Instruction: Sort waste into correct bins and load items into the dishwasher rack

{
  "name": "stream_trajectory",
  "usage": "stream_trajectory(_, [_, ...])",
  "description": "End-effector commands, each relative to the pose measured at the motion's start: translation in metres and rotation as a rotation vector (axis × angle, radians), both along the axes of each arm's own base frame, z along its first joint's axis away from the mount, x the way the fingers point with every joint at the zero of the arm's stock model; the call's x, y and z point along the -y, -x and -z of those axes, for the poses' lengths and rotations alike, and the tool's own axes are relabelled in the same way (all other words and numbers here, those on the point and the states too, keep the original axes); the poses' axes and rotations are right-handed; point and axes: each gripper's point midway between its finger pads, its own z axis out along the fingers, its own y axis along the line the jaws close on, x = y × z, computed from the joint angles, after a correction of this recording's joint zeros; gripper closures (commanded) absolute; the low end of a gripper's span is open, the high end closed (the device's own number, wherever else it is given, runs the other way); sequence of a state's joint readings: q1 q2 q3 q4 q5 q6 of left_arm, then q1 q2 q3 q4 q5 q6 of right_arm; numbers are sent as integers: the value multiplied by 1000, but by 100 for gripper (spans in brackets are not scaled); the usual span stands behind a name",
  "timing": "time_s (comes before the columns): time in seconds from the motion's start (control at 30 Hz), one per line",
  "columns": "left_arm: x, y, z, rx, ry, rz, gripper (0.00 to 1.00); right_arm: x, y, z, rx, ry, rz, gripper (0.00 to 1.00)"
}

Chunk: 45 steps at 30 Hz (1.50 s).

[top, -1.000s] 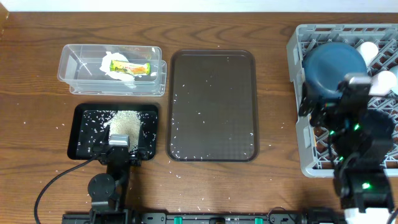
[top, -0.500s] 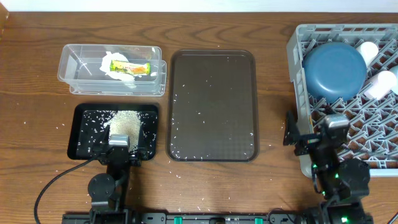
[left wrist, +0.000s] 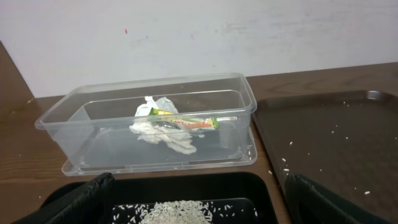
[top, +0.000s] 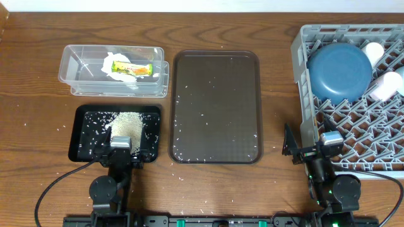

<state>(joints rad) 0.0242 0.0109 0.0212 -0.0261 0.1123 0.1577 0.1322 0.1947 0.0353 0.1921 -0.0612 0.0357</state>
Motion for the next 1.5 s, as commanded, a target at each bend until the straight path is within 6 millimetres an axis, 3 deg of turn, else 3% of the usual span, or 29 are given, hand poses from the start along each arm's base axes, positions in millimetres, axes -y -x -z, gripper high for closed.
stream_trajectory(0.0, [2,1,15,-44,-4,11,11,5,1,7,5,17,33,1])
stream_trajectory(0.2, [2,1,15,-44,-4,11,11,13,1,6,13,16,63,1])
stream_trajectory(0.63, [2,1,15,-44,-4,11,11,20,9,36,-103,31,88,1])
stream_trajectory(1.47, [2,1,15,-44,-4,11,11,19,9,36,-105,28,87,1])
